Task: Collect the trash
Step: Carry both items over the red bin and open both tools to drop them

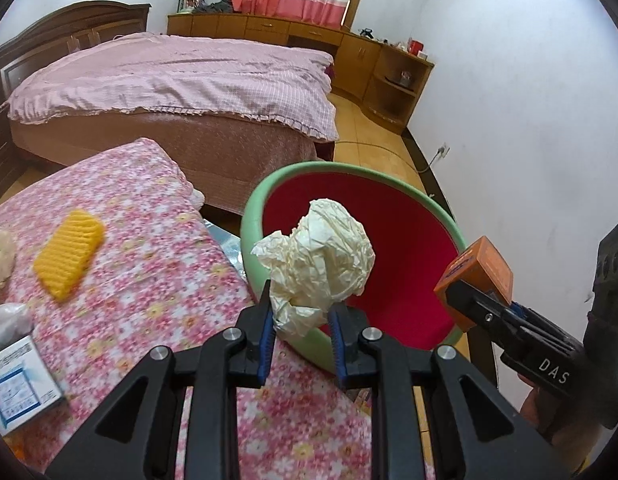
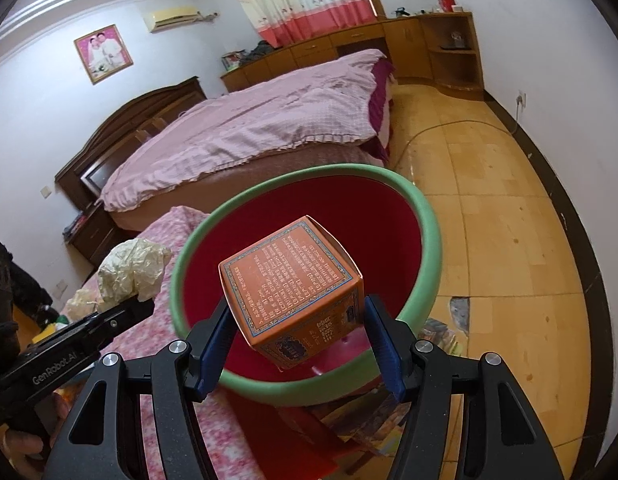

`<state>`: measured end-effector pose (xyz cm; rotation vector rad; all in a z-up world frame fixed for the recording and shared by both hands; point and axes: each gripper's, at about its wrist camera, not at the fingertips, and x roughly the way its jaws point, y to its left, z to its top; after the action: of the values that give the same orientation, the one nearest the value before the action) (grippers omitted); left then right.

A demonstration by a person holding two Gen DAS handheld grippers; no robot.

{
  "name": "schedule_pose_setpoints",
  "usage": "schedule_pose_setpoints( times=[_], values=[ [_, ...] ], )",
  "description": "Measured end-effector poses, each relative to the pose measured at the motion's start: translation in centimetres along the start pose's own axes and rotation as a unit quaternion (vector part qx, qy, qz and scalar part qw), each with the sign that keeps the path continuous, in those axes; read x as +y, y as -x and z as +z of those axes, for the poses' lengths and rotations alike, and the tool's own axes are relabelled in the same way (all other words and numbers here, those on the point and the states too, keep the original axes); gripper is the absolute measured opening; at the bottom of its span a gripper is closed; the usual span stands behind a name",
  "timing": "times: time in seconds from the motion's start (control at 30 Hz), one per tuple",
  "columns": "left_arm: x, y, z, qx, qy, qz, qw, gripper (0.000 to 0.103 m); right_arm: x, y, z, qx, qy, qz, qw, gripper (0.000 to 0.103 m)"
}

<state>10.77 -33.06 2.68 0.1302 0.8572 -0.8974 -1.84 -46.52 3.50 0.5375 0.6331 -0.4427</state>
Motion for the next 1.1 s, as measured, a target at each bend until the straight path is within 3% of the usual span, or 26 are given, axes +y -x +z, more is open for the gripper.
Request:
schedule_pose_setpoints(
  times=[0.13,0.3,0.47,1.1],
  values=[
    [-0.4,-0.8,0.0,0.005,-0.005,-0.002,1.0000,0.023,-0.4,-0.5,0.0,0.003,-0.003,-0.002,1.000,0.065],
    [-0.6,-1.1,0.0,0.004,-0.011,0.001,0.9999,0.040,-0.4,-1.1,0.1,0.008,-0.005,-0.002,1.000,0.065],
    [-0.6,-0.7,0.2,-0.011,-0.009,0.017,0.9998,0.048,-0.6,-1.4,0.3,0.007,-0.007,0.000,1.000,0.066],
    [3.4,4.7,-1.6,-0.036,0.059,0.056,0.9960,0.048,1.7,1.0,-0.5,-0.002,0.004,0.023,1.000,0.068]
  ],
)
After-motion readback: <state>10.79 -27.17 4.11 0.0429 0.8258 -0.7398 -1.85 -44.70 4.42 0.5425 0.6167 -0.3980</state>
